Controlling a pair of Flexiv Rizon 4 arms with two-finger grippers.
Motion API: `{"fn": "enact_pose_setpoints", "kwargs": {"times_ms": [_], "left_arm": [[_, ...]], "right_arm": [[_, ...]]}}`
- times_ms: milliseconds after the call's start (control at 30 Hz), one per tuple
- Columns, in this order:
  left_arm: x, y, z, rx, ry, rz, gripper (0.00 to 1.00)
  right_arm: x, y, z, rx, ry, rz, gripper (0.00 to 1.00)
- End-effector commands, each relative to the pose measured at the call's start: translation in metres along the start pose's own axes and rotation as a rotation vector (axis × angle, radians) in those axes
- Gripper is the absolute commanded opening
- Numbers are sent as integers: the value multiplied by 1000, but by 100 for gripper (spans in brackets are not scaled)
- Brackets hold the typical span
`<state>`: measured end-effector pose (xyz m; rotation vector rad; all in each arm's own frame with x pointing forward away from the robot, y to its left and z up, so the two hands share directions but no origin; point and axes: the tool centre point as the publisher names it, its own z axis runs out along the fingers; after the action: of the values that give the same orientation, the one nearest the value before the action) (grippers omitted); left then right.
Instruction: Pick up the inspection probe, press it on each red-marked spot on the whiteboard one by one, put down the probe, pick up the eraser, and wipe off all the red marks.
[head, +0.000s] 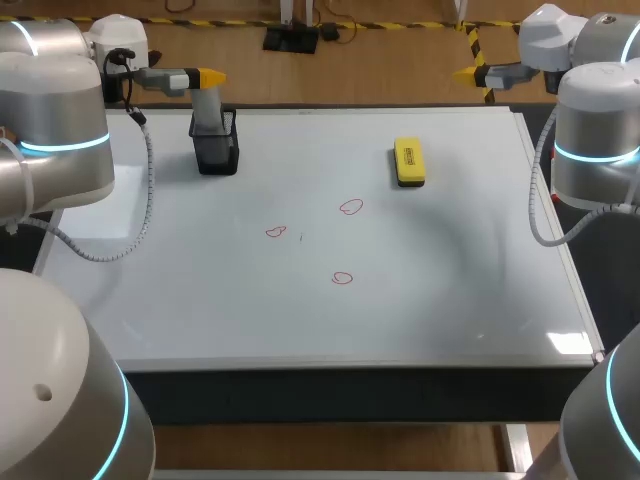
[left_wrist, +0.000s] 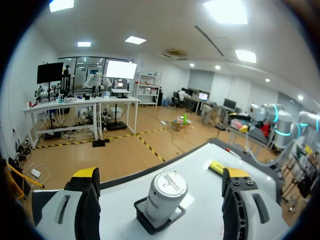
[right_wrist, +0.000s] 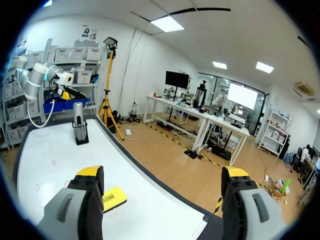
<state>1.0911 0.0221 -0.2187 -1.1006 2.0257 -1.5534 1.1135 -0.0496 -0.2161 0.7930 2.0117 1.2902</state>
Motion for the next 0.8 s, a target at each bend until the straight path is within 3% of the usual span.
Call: {"fn": "enact_pose_setpoints", "kwargs": {"times_ms": [33,767,800], "left_arm": [[0,-1,-1,-4,1,-1,100],[0,-1,-1,-4,1,-1,100],[2,0,1,3,33,11,100]], "right_arm": [[0,0,0,1,1,0,100],[0,0,0,1,1,0,100],[0,0,0,1,1,0,100]]}}
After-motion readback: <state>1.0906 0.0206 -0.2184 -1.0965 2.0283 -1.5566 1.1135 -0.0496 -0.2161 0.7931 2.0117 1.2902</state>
